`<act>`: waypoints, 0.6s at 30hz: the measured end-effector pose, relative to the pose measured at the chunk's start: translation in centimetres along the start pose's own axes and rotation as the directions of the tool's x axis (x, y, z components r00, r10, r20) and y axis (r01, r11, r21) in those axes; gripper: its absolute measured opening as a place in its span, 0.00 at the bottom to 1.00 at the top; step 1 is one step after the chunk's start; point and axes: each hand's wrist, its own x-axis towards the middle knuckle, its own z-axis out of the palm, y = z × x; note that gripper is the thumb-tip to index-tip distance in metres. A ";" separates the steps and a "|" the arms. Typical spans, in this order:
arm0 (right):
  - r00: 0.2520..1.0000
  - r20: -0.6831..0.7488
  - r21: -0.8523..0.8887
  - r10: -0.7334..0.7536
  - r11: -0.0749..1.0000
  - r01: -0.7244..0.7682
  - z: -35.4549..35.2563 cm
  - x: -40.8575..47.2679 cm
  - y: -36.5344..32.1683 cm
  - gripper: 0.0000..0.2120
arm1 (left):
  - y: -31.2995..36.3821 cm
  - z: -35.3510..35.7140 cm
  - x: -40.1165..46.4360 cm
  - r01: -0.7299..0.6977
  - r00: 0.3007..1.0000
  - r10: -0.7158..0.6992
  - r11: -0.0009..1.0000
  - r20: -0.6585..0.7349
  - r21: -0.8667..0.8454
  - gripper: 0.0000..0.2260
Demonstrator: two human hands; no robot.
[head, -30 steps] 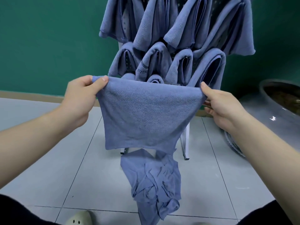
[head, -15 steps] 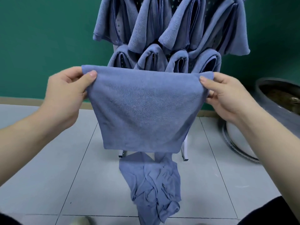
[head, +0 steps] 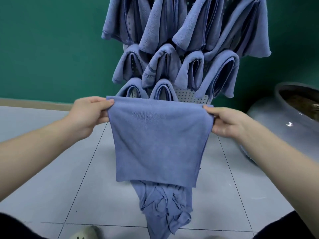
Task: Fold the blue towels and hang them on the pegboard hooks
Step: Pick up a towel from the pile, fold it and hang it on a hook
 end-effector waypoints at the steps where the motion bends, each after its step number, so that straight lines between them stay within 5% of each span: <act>1: 1.000 -0.014 -0.031 0.012 0.999 -0.013 0.1 0.3 0.5 0.09 | -0.1 0.0 0.1 0.021 1.000 -0.021 1.000 -0.005 -0.003 0.04; 9: 1.000 -0.012 -0.043 0.006 0.999 -0.006 3.4 -0.8 2.6 0.02 | -0.4 1.1 -0.5 0.015 0.992 -0.009 0.998 -0.122 0.053 0.09; 18: 0.999 0.024 0.147 -0.039 0.989 0.035 6.7 -3.7 4.8 0.07 | 0.1 3.8 -3.1 -0.138 0.988 0.148 0.972 -0.040 0.189 0.08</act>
